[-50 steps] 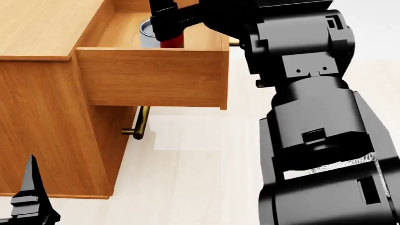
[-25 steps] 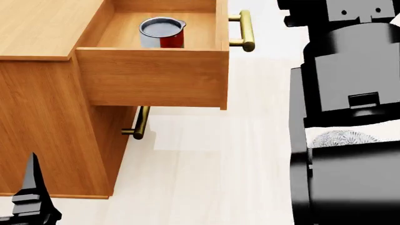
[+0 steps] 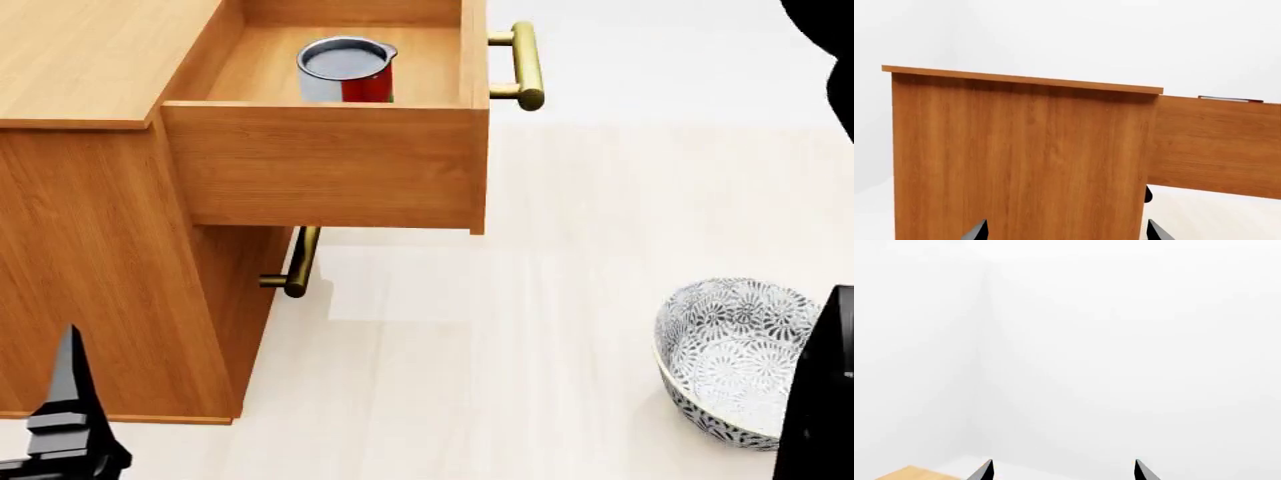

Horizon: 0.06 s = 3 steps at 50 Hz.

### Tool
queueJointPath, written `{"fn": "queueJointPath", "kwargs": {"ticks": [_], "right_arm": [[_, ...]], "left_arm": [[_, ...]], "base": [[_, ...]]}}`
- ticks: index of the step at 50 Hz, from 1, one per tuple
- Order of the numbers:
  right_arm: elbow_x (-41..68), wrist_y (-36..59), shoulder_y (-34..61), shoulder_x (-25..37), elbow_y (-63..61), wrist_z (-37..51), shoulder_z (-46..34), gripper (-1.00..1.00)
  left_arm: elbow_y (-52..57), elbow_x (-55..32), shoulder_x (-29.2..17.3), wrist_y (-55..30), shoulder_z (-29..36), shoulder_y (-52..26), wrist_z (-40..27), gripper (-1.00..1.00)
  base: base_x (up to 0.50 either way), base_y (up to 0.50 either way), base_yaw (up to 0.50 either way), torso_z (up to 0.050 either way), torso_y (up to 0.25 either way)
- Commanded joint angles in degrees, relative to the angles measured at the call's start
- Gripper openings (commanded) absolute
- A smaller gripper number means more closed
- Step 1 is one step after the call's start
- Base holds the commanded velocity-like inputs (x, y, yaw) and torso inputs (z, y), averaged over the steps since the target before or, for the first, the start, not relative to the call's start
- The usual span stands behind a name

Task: Put the ketchup in the top drawer of the cabinet.

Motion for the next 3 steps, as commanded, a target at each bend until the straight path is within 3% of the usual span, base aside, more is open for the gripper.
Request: {"fn": "queueJointPath", "kwargs": {"ticks": [1,3], "right_arm": [[9.6,16.6,-7.9,4.8,-25.2,6.3,11.3,1.00],[11.4,19.7,-7.7,4.6,-27.8,7.5,14.0,1.00]], "left_arm": [[0.6,-0.3,-0.5,-0.2,-0.3,0.1,-0.3,1.00],[0.4,-0.2,-0.5,0.0,-0.2,0.2,-0.3,1.00]], "base": [[0.00,0.00,0.00,0.000,0.000],[0.00,0.00,0.00,0.000,0.000]]}}
